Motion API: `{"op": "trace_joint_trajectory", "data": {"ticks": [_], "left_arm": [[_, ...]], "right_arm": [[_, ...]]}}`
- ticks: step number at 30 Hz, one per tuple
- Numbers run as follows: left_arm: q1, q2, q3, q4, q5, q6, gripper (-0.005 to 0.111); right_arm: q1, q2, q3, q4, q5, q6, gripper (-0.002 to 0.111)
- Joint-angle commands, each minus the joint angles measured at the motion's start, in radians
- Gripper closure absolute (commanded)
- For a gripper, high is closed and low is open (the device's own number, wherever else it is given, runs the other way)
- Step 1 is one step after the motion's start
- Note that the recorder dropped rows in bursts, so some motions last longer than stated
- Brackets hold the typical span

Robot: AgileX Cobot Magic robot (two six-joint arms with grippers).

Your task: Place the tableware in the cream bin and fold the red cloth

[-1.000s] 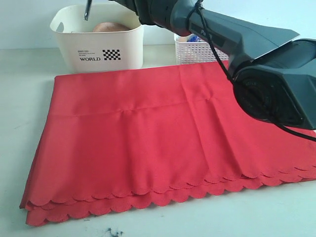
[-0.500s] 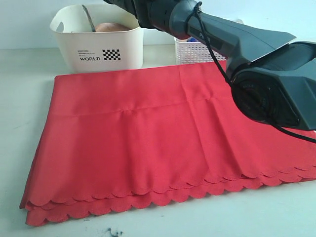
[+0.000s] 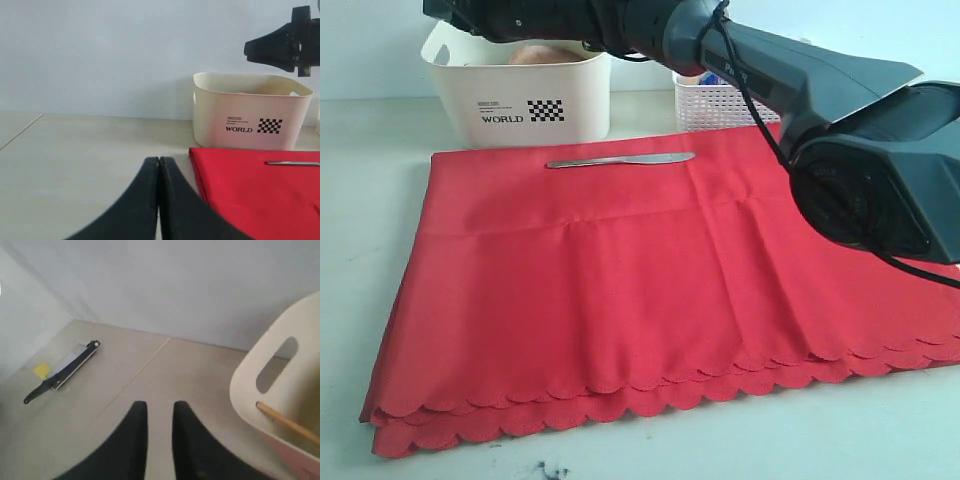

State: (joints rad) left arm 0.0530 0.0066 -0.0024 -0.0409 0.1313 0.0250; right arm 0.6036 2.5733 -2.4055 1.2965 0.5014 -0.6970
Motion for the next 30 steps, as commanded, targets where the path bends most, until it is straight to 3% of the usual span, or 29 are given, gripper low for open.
{"op": "trace_joint_trajectory", "data": {"ticks": [1, 11, 13, 20, 23, 25, 27, 30], "left_arm": [[-0.005, -0.007, 0.002, 0.000, -0.003, -0.003, 0.104], [-0.005, -0.007, 0.002, 0.000, -0.003, -0.003, 0.104], [-0.005, -0.007, 0.002, 0.000, -0.003, -0.003, 0.104], [-0.005, -0.007, 0.002, 0.000, -0.003, -0.003, 0.104], [-0.005, -0.007, 0.002, 0.000, -0.003, -0.003, 0.104], [-0.005, -0.007, 0.002, 0.000, -0.003, -0.003, 0.104], [-0.005, -0.007, 0.002, 0.000, -0.003, -0.003, 0.104], [-0.005, -0.007, 0.002, 0.000, -0.003, -0.003, 0.104]], "right_arm": [[-0.002, -0.038, -0.007, -0.158, 0.108, 0.074, 0.108], [-0.002, -0.108, -0.007, -0.929, 0.606, 0.291, 0.108], [-0.023, -0.119, -0.007, -0.982, 0.720, 0.251, 0.108], [-0.199, -0.108, 0.075, -0.984, 0.720, 0.107, 0.108], [-0.216, -0.076, 0.085, -0.985, 0.720, 0.016, 0.108], [-0.210, -0.037, 0.085, -1.018, 0.697, -0.026, 0.102], [-0.202, -0.008, 0.085, -1.063, 0.597, -0.016, 0.088], [-0.191, 0.017, 0.085, -1.062, 0.569, -0.162, 0.068]]}}
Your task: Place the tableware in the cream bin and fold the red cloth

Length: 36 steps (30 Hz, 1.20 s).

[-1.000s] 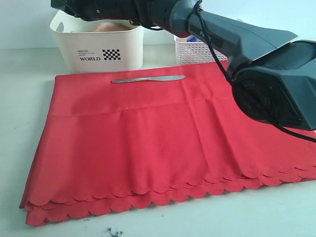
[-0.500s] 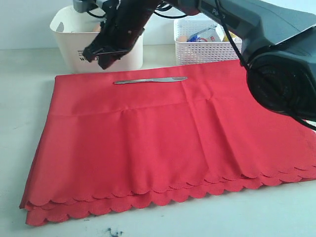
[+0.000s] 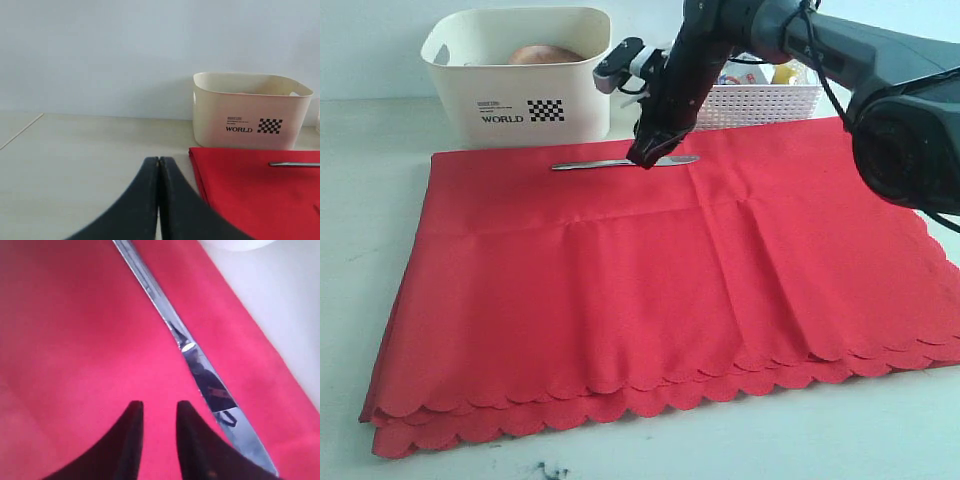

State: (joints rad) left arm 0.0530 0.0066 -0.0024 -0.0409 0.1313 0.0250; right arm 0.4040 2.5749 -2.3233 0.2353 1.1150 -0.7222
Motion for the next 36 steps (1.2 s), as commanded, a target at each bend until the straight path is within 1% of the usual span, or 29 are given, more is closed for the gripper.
{"op": "trace_joint_trajectory", "data": {"ticks": [1, 2, 5, 8, 14, 17, 24, 30, 32, 34, 36], "left_arm": [[-0.005, -0.007, 0.002, 0.000, -0.003, -0.003, 0.104], [-0.005, -0.007, 0.002, 0.000, -0.003, -0.003, 0.104], [-0.005, -0.007, 0.002, 0.000, -0.003, -0.003, 0.104], [-0.005, -0.007, 0.002, 0.000, -0.003, -0.003, 0.104], [-0.005, -0.007, 0.002, 0.000, -0.003, -0.003, 0.104], [-0.005, -0.007, 0.002, 0.000, -0.003, -0.003, 0.104], [-0.005, -0.007, 0.002, 0.000, -0.003, -0.003, 0.104], [-0.005, -0.007, 0.002, 0.000, -0.003, -0.003, 0.104], [-0.005, -0.007, 0.002, 0.000, -0.003, -0.003, 0.104], [-0.005, -0.007, 0.002, 0.000, -0.003, -0.003, 0.104], [-0.005, -0.007, 0.002, 0.000, -0.003, -0.003, 0.104]], "right_arm": [[0.009, 0.021, 0.003, 0.010, -0.054, -0.167, 0.064], [0.009, 0.025, 0.003, 0.045, -0.073, -0.218, 0.060], [0.009, 0.025, 0.003, 0.118, -0.137, -0.280, 0.059], [0.009, 0.041, 0.003, 0.137, -0.212, -0.287, 0.059], [0.009, 0.078, 0.003, 0.152, -0.225, -0.287, 0.059], [0.009, 0.083, 0.003, 0.157, -0.263, -0.287, 0.059], [0.009, 0.111, 0.003, 0.155, -0.261, -0.268, 0.060], [0.009, 0.126, 0.003, 0.161, -0.209, -0.268, 0.060], [0.009, 0.122, 0.003, 0.150, -0.165, -0.280, 0.064], [0.009, 0.114, 0.003, 0.138, -0.128, -0.280, 0.073], [0.009, 0.107, 0.003, 0.120, -0.088, -0.280, 0.085]]}}
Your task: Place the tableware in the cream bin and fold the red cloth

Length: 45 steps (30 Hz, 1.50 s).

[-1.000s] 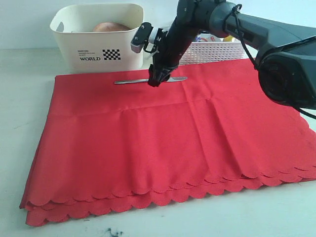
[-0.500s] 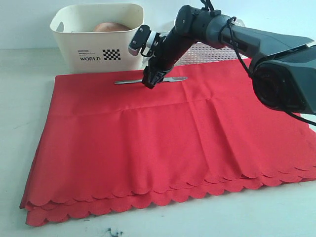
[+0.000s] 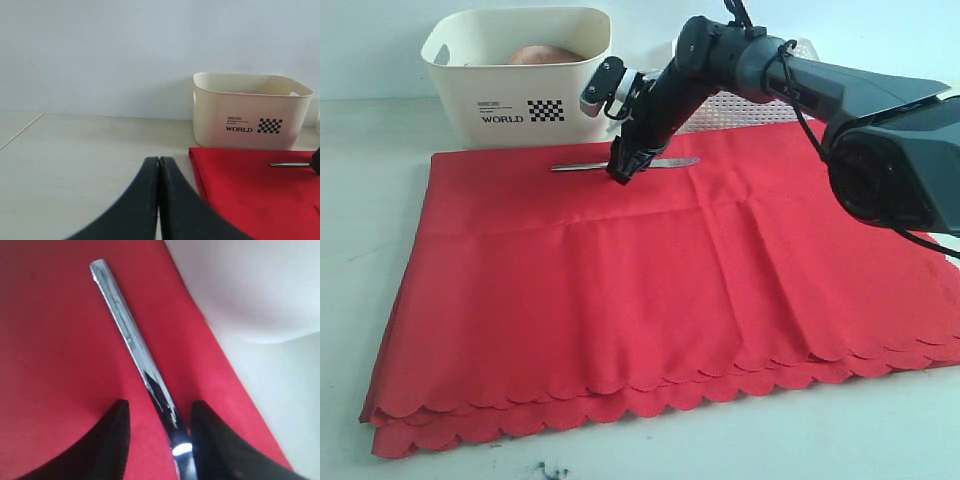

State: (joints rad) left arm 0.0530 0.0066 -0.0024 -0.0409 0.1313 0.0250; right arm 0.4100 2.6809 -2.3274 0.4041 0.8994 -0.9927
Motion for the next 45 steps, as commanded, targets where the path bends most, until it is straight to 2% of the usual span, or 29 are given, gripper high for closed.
{"op": "trace_joint_trajectory", "data": {"ticks": [1, 5, 13, 20, 31, 33, 34, 35, 36, 37, 39, 42, 45], "left_arm": [[-0.005, -0.007, 0.002, 0.000, -0.003, -0.003, 0.104], [-0.005, -0.007, 0.002, 0.000, -0.003, -0.003, 0.104], [-0.005, -0.007, 0.002, 0.000, -0.003, -0.003, 0.104], [-0.005, -0.007, 0.002, 0.000, -0.003, -0.003, 0.104], [-0.005, -0.007, 0.002, 0.000, -0.003, -0.003, 0.104], [-0.005, -0.007, 0.002, 0.000, -0.003, -0.003, 0.104], [-0.005, -0.007, 0.002, 0.000, -0.003, -0.003, 0.104], [-0.005, -0.007, 0.002, 0.000, -0.003, -0.003, 0.104], [-0.005, -0.007, 0.002, 0.000, -0.003, -0.003, 0.104], [-0.005, -0.007, 0.002, 0.000, -0.003, -0.003, 0.104], [-0.005, -0.007, 0.002, 0.000, -0.003, -0.003, 0.104], [-0.005, -0.007, 0.002, 0.000, -0.003, -0.003, 0.104], [-0.005, -0.007, 0.002, 0.000, -0.003, -0.003, 0.104]], "right_arm": [[0.003, -0.004, 0.007, -0.054, 0.143, -0.009, 0.091], [0.003, -0.023, 0.007, -0.056, 0.202, -0.009, 0.108], [0.003, -0.121, 0.007, -0.033, 0.265, -0.005, 0.108], [0.006, -0.235, 0.007, 0.101, 0.322, 0.042, 0.108], [0.039, -0.273, 0.007, 0.099, 0.322, 0.153, 0.108], [0.055, -0.237, 0.007, -0.031, 0.322, 0.255, 0.104], [0.064, -0.201, 0.007, -0.142, 0.322, 0.335, 0.095], [0.066, -0.185, 0.007, -0.190, 0.322, 0.358, 0.091], [0.066, -0.148, 0.007, -0.227, 0.288, 0.376, 0.080], [0.066, -0.120, 0.007, -0.228, 0.252, 0.376, 0.070], [0.064, -0.090, 0.007, -0.225, 0.191, 0.376, 0.057], [0.064, -0.073, 0.007, -0.221, 0.137, 0.376, 0.050], [0.064, -0.063, 0.007, -0.221, 0.081, 0.372, 0.050]]}}
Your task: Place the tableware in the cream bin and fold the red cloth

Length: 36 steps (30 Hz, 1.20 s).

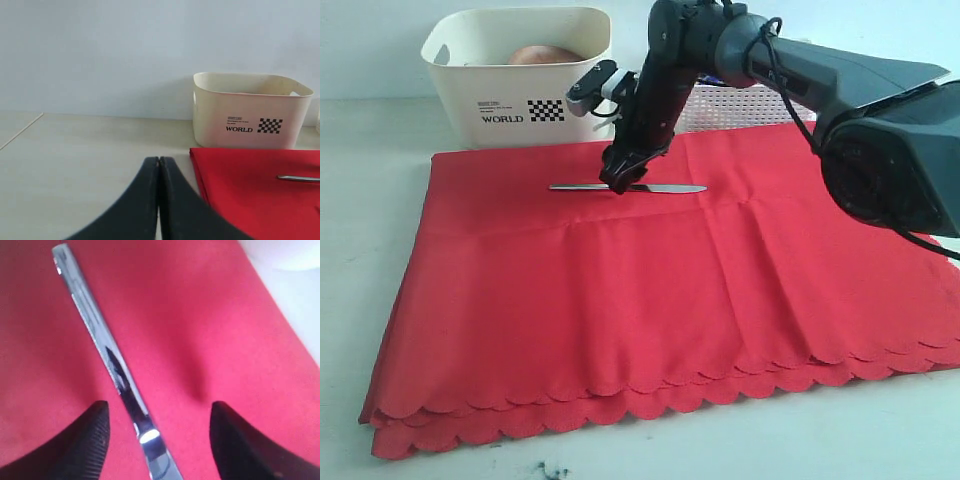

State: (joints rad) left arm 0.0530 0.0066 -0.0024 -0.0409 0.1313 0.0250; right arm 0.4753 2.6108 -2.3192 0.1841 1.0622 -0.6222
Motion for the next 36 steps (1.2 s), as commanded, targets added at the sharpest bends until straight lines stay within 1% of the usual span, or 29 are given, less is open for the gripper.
{"op": "trace_joint_trajectory", "data": {"ticks": [1, 4, 9, 12, 14, 15, 16, 20, 21, 30, 36], "left_arm": [[-0.005, -0.007, 0.002, 0.000, -0.003, -0.003, 0.104], [-0.005, -0.007, 0.002, 0.000, -0.003, -0.003, 0.104], [-0.005, -0.007, 0.002, 0.000, -0.003, -0.003, 0.104], [-0.005, -0.007, 0.002, 0.000, -0.003, -0.003, 0.104], [-0.005, -0.007, 0.002, 0.000, -0.003, -0.003, 0.104], [-0.005, -0.007, 0.002, 0.000, -0.003, -0.003, 0.104], [-0.005, -0.007, 0.002, 0.000, -0.003, -0.003, 0.104], [-0.005, -0.007, 0.002, 0.000, -0.003, -0.001, 0.104], [-0.005, -0.007, 0.002, 0.000, -0.003, -0.001, 0.104], [-0.005, -0.007, 0.002, 0.000, -0.003, -0.001, 0.104], [-0.005, -0.007, 0.002, 0.000, -0.003, -0.001, 0.104]], "right_arm": [[-0.001, 0.012, -0.001, 0.001, -0.092, -0.001, 0.050], [-0.001, 0.024, -0.001, 0.033, -0.076, -0.022, 0.050], [-0.001, 0.034, -0.001, 0.071, 0.026, -0.069, 0.053], [-0.001, 0.034, -0.001, 0.078, 0.071, -0.093, 0.056], [-0.001, 0.035, -0.001, 0.078, 0.092, -0.107, 0.060], [-0.001, 0.035, -0.001, 0.078, 0.103, -0.122, 0.063], [-0.001, 0.035, -0.001, 0.071, 0.114, -0.140, 0.070], [-0.001, 0.032, -0.001, 0.049, 0.144, -0.140, 0.101], [0.002, 0.030, -0.001, 0.041, 0.145, -0.134, 0.107], [0.002, -0.100, -0.001, 0.098, 0.148, -0.054, 0.108], [0.002, -0.180, -0.001, 0.284, 0.159, -0.054, 0.108]]}}
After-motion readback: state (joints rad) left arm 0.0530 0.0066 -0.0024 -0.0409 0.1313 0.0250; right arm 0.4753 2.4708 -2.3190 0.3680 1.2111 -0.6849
